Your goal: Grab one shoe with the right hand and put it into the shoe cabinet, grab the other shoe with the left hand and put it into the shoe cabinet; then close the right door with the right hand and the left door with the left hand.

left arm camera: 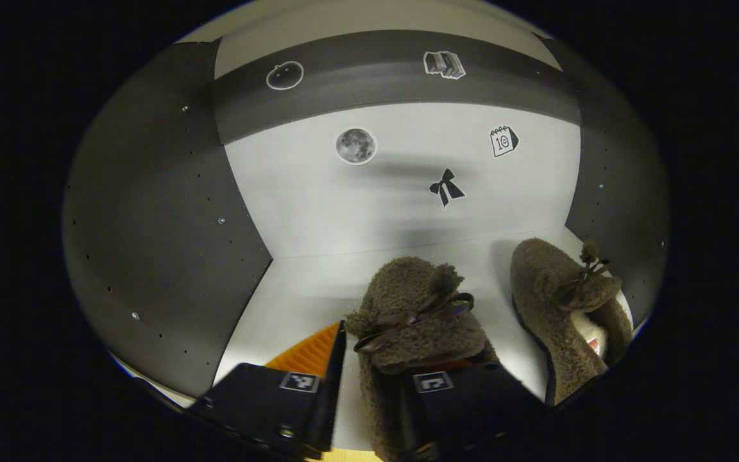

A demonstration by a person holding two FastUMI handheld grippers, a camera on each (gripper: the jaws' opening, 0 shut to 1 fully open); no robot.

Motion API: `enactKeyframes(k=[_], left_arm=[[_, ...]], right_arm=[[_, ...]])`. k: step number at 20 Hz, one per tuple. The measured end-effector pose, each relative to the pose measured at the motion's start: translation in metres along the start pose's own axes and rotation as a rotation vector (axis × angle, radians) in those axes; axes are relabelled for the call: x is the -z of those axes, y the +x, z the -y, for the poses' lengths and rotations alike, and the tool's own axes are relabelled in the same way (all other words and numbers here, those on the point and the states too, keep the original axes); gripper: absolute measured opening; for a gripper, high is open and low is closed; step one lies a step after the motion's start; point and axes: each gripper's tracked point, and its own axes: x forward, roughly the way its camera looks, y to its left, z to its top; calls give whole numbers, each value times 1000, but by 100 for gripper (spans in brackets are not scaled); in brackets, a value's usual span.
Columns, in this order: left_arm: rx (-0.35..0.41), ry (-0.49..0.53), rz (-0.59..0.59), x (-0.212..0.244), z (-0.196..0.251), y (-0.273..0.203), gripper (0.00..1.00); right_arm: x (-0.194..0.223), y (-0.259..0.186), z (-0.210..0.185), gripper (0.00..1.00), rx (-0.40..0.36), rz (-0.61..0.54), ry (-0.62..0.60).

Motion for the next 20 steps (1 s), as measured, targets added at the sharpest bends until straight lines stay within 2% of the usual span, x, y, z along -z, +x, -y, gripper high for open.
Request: enactKeyframes(k=[1,3,5,6,8,11,20], left_arm=[[4,-3,4,-1,0,-4,49],[-12,-6,26,-4,-9,-13,68],[-28,-11,43,-5,-16,-25,76],[-24,-16,54,-5,-17,-31,90],[5,-20,76,-7,-11,-48,94],[27,-5,123,-14,-7,-79,95],[22,31,357,-21,-16,-211,96]], right_arm=[[0,-2,0,99,0,1,1],[1,-7,-1,100,-1,0,1],[-4,-12,-3,98,-3,14,5],[-4,-14,-4,100,-4,18,4],[-6,-20,-7,98,-8,29,6],[-5,-30,-16,100,-21,36,1],[-12,-74,-41,98,-65,84,-13]])
